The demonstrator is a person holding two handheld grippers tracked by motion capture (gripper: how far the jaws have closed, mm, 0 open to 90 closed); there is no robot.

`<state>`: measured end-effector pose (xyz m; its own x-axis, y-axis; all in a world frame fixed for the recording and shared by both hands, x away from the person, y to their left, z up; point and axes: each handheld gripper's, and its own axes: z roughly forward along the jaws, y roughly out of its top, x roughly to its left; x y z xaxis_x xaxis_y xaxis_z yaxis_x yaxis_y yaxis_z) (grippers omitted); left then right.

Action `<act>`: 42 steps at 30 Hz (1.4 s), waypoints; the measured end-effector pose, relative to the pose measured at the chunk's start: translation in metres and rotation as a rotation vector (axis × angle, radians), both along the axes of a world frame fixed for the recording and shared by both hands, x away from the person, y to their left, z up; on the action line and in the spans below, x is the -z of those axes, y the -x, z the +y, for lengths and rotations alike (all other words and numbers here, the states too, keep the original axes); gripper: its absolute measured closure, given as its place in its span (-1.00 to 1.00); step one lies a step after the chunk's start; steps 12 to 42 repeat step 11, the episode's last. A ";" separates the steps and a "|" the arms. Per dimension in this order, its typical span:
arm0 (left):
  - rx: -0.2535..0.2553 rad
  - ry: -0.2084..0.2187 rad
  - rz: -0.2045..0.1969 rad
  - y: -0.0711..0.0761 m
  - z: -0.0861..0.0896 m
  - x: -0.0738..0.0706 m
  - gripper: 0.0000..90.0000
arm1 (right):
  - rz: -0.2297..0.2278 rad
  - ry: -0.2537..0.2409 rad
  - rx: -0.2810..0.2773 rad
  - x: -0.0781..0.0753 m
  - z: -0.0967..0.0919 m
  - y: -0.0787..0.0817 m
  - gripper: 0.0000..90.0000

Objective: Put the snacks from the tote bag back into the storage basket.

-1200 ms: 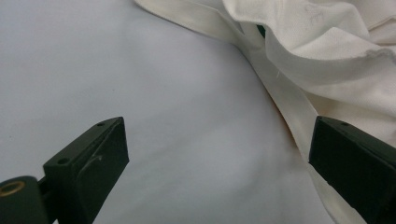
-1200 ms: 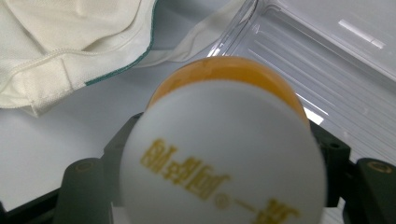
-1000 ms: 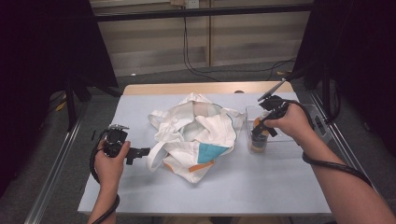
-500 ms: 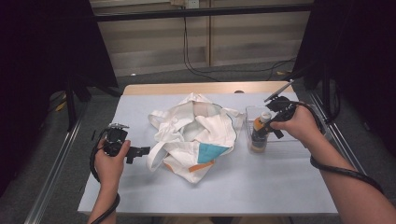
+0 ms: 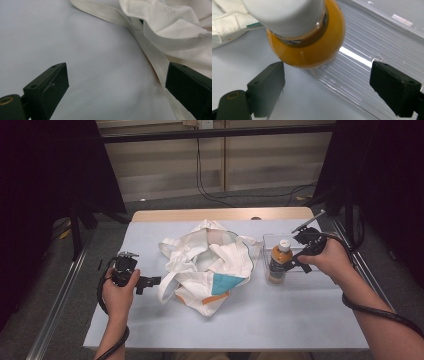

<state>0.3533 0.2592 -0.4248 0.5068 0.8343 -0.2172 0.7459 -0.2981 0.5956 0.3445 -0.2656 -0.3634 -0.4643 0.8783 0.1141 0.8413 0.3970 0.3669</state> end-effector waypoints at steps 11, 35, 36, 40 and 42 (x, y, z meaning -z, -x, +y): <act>-0.007 -0.004 -0.014 0.000 0.000 -0.001 -0.90 | -0.009 -0.015 0.006 0.005 -0.014 0.013 -0.73; -0.007 -0.004 -0.014 0.000 0.000 -0.001 -0.90 | -0.009 -0.015 0.006 0.005 -0.014 0.013 -0.73; -0.007 -0.004 -0.014 0.000 0.000 -0.001 -0.90 | -0.009 -0.015 0.006 0.005 -0.014 0.013 -0.73; -0.007 -0.004 -0.014 0.000 0.000 -0.001 -0.90 | -0.009 -0.015 0.006 0.005 -0.014 0.013 -0.73; -0.007 -0.004 -0.014 0.000 0.000 -0.001 -0.90 | -0.009 -0.015 0.006 0.005 -0.014 0.013 -0.73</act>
